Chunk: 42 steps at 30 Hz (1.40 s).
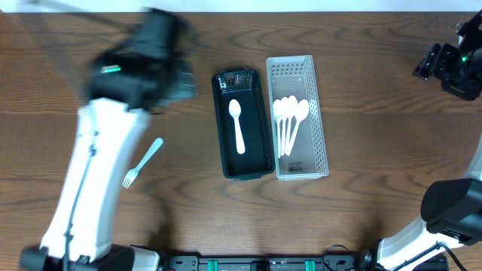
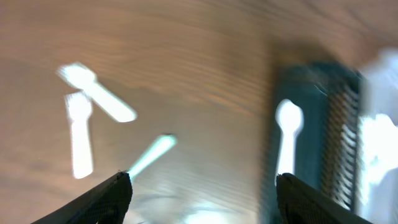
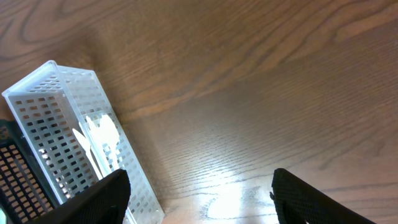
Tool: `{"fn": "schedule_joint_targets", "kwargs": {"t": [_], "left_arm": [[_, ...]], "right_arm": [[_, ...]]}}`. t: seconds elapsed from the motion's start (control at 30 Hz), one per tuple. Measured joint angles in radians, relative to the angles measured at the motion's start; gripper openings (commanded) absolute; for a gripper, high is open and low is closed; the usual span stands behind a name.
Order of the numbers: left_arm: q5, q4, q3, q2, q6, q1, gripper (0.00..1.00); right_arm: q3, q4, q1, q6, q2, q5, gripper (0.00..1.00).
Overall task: Pack container
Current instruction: 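Withdraw the left gripper toward the forks on the left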
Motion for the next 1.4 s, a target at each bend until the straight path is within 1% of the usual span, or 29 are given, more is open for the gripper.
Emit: {"fn": "schedule_joint_targets", "kwargs": {"t": [0.13,0.3,0.4,0.47,0.6,0.7,0.87,1.13,1.4], "left_arm": [[-0.018,-0.064,-0.002,0.001,-0.008,0.220,0.78],[-0.018,-0.068,-0.050,0.048,0.050,0.394,0.80],[-0.010,0.002,-0.125,0.070,0.092,0.481,0.80],[0.014,0.074,-0.193,0.083,0.125,0.535,0.80],[0.054,0.208,-0.331,0.112,0.197,0.610,0.80],[0.066,0.270,-0.395,0.150,0.249,0.632,0.80],[0.079,0.319,-0.423,0.249,0.298,0.634,0.80],[0.087,0.377,-0.423,0.404,0.319,0.634,0.80],[0.087,0.419,-0.423,0.478,0.345,0.634,0.80]], "right_arm": [[0.000,0.000,0.000,-0.003,0.000,0.000,0.77],[0.000,0.000,0.000,-0.004,0.000,0.000,0.77],[0.000,0.000,0.000,-0.005,0.000,0.000,0.77],[0.000,-0.001,0.000,-0.006,0.000,0.000,0.77],[0.000,-0.002,0.000,-0.006,0.000,0.000,0.78],[0.000,0.000,0.000,-0.006,0.000,0.000,0.78],[0.000,0.001,0.000,-0.006,0.000,0.000,0.78],[0.000,0.000,0.000,-0.006,0.000,0.000,0.78],[0.000,-0.002,0.000,-0.006,0.000,0.000,0.79]]}}
